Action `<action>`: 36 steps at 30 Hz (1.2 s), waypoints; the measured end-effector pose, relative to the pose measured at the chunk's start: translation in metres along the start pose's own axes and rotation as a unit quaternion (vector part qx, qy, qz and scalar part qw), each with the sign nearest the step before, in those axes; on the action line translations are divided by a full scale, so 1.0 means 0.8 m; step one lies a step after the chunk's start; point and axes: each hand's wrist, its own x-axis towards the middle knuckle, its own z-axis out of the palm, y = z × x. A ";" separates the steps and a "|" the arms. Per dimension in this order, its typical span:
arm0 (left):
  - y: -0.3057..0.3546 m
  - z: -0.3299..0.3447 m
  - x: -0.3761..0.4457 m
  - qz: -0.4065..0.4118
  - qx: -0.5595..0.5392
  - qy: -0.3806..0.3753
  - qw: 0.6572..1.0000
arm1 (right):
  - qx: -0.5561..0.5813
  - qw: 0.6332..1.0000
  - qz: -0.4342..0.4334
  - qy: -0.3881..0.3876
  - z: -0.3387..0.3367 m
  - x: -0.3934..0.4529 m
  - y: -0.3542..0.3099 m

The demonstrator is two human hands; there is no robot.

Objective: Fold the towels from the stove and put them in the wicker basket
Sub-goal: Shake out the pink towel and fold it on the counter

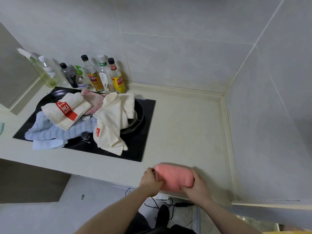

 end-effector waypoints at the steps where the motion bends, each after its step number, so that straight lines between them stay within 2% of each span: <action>1: 0.001 -0.003 0.000 -0.012 -0.030 -0.018 0.999 | 0.039 0.999 0.013 -0.010 -0.002 0.004 -0.002; 5: 0.001 -0.015 -0.003 -0.012 -0.078 -0.065 0.995 | 0.141 0.988 0.053 -0.044 -0.018 0.005 -0.019; 14: -0.006 -0.056 -0.021 0.056 -0.259 -0.083 0.961 | 0.296 0.949 0.057 -0.097 -0.029 0.017 -0.045; 17: -0.008 -0.083 -0.033 0.063 -0.275 -0.065 0.957 | 0.331 0.935 0.041 -0.118 -0.027 0.019 -0.073; 24: -0.035 -0.150 -0.062 0.080 -0.239 0.018 0.968 | 0.334 0.929 0.004 -0.161 0.003 0.020 -0.135; 36: -0.142 -0.261 -0.122 0.081 -0.267 0.083 0.957 | 0.301 0.936 -0.056 -0.175 0.100 -0.045 -0.258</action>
